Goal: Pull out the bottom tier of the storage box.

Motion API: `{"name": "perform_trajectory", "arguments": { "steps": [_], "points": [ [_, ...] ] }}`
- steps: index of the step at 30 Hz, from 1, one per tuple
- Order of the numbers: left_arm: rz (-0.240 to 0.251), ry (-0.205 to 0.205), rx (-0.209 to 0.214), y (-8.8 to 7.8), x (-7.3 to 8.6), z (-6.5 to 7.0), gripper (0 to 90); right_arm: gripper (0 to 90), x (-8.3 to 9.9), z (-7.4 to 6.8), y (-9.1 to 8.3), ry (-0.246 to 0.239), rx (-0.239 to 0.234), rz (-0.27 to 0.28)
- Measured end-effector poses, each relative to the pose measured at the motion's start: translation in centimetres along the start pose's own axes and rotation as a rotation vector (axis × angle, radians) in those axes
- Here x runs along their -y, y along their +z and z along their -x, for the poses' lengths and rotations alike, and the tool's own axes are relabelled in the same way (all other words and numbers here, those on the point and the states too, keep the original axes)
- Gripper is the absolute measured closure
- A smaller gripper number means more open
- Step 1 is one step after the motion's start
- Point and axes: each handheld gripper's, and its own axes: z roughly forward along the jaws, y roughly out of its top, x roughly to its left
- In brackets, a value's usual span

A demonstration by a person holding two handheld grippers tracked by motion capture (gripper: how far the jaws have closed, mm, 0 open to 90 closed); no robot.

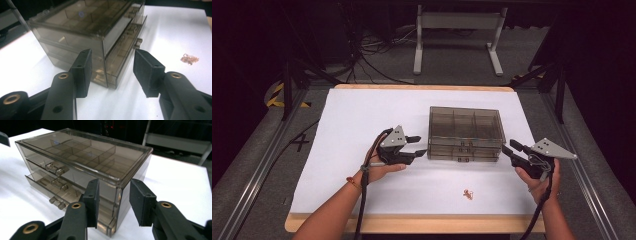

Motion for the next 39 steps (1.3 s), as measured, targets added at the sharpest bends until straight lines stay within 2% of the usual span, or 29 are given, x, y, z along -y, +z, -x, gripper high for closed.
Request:
{"name": "perform_trajectory", "arguments": {
  "steps": [2,4,7,10,11,12,15,16,22,25,33,39],
  "points": [
    [-0.001,-0.016,0.014,0.4,0.3,0.1,46.3,58.8,0.0,0.2,0.2,-0.011,-0.004,-0.003],
    [-0.014,-0.025,0.015,0.8,0.6,0.2,44.8,57.4,0.2,0.4,0.4,0.003,-0.024,0.004],
    [-0.004,-0.041,0.018,1.2,0.9,0.2,40.5,55.6,0.8,0.7,0.6,0.019,-0.031,0.007],
    [-0.008,-0.026,0.022,1.7,1.1,0.4,40.2,55.0,1.1,0.8,0.6,0.015,-0.039,0.010],
    [-0.015,-0.022,0.025,1.9,1.1,0.5,39.7,54.0,1.1,0.8,0.6,0.015,-0.039,0.006],
    [-0.037,-0.002,0.027,2.2,1.3,0.7,39.3,52.8,1.3,0.8,0.7,0.013,-0.060,0.009],
    [-0.061,0.010,0.031,2.7,1.4,0.8,38.9,52.1,1.5,0.7,0.9,-0.002,-0.059,-0.013],
    [-0.066,0.011,0.036,2.8,1.5,0.8,39.0,52.1,1.7,0.7,1.0,-0.003,-0.072,-0.016],
    [-0.074,0.014,0.071,3.3,1.7,0.7,46.5,52.8,2.5,0.6,1.6,-0.016,-0.100,-0.057],
    [-0.084,0.020,0.060,3.6,1.7,0.8,47.4,54.8,2.8,0.8,1.9,-0.010,-0.111,-0.062],
    [-0.120,0.040,0.065,4.5,1.6,1.2,50.0,54.4,3.5,1.1,2.5,-0.015,-0.123,-0.125],
    [-0.147,0.033,0.067,5.0,1.9,1.1,51.9,53.7,4.0,1.1,3.0,-0.027,-0.133,-0.168]
  ]
}}
